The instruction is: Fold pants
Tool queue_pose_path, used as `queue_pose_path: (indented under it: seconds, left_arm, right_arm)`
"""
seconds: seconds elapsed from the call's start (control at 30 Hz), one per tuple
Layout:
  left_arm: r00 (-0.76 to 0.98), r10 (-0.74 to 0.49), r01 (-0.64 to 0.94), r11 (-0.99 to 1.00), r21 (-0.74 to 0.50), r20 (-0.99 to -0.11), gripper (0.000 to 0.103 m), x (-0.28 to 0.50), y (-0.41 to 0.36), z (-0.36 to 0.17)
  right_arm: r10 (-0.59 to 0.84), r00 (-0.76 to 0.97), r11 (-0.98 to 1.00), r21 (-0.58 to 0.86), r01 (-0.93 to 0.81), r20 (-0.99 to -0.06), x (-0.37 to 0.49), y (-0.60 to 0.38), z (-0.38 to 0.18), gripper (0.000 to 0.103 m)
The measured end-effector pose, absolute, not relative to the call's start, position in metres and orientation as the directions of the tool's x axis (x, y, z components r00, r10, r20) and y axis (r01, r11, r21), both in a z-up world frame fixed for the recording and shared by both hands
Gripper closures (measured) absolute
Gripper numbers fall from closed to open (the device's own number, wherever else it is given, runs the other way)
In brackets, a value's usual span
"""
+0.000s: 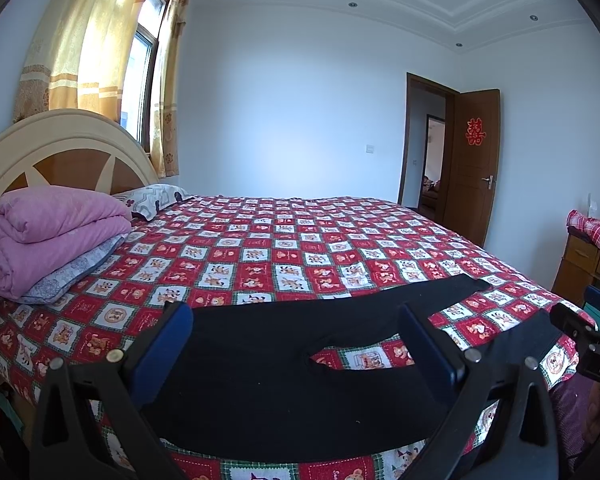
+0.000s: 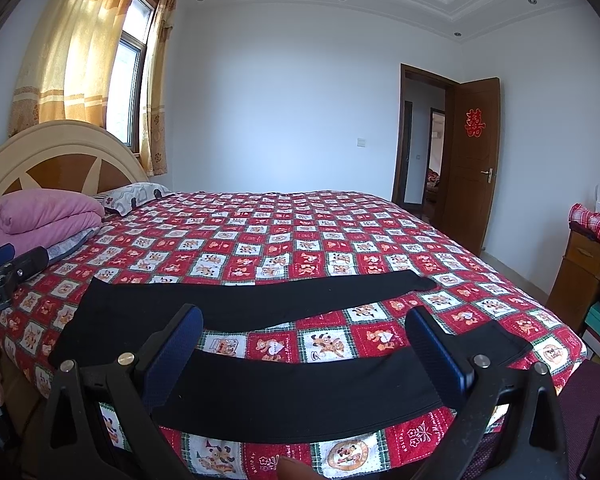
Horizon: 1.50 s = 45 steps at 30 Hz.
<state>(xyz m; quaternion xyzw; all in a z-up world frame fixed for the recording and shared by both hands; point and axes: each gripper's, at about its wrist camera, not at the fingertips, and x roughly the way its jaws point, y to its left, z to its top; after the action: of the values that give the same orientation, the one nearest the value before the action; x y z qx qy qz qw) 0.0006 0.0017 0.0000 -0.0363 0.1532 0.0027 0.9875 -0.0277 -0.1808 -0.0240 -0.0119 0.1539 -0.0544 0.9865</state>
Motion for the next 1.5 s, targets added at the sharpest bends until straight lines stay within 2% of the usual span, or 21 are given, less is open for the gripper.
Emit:
queue_pose_path:
  seconds: [0.47, 0.73, 0.87, 1.03, 1.17, 1.27, 1.4, 1.5]
  left_arm:
    - [0.943, -0.008, -0.020, 0.996, -0.082, -0.332, 0.000, 0.007, -0.001, -0.017]
    - [0.914, 0.002, -0.041, 0.995, -0.088, -0.406, 0.000, 0.036, 0.012, -0.047]
    - [0.898, 0.094, -0.135, 0.989, -0.065, -0.430, 0.000, 0.065, 0.057, -0.061]
    - [0.843, 0.209, -0.294, 0.950, -0.101, -0.495, 0.000, 0.103, 0.141, -0.082]
    - [0.815, 0.199, -0.324, 0.935, -0.143, -0.545, 0.000, 0.132, 0.181, -0.099]
    - [0.799, 0.152, -0.286, 0.947, -0.147, -0.581, 0.007, 0.161, 0.193, -0.110]
    - [0.783, 0.076, -0.216, 0.964, -0.156, -0.617, 0.022, 0.203, 0.192, -0.121]
    - [0.757, 0.050, -0.179, 0.975, -0.133, -0.652, 0.026, 0.229, 0.184, -0.130]
  right_arm:
    - [-0.113, 0.940, 0.994, -0.047, 0.103, -0.321, -0.022, -0.184, -0.028, 0.001]
    - [-0.115, 0.911, 0.993, -0.075, 0.093, -0.397, 0.000, -0.183, -0.056, 0.001]
    - [-0.107, 0.893, 0.993, -0.083, 0.078, -0.438, 0.012, -0.184, -0.072, 0.001]
    - [-0.093, 0.855, 0.994, -0.092, 0.053, -0.509, 0.036, -0.188, -0.098, 0.001]
    - [-0.086, 0.826, 0.995, -0.097, 0.038, -0.557, 0.051, -0.193, -0.116, 0.001]
    - [-0.085, 0.816, 0.995, -0.092, 0.040, -0.572, 0.059, -0.200, -0.124, 0.001]
    - [-0.080, 0.798, 0.996, -0.070, 0.048, -0.598, 0.071, -0.211, -0.133, 0.001]
    - [-0.100, 0.785, 0.995, -0.083, 0.062, -0.612, 0.080, -0.219, -0.139, 0.001]
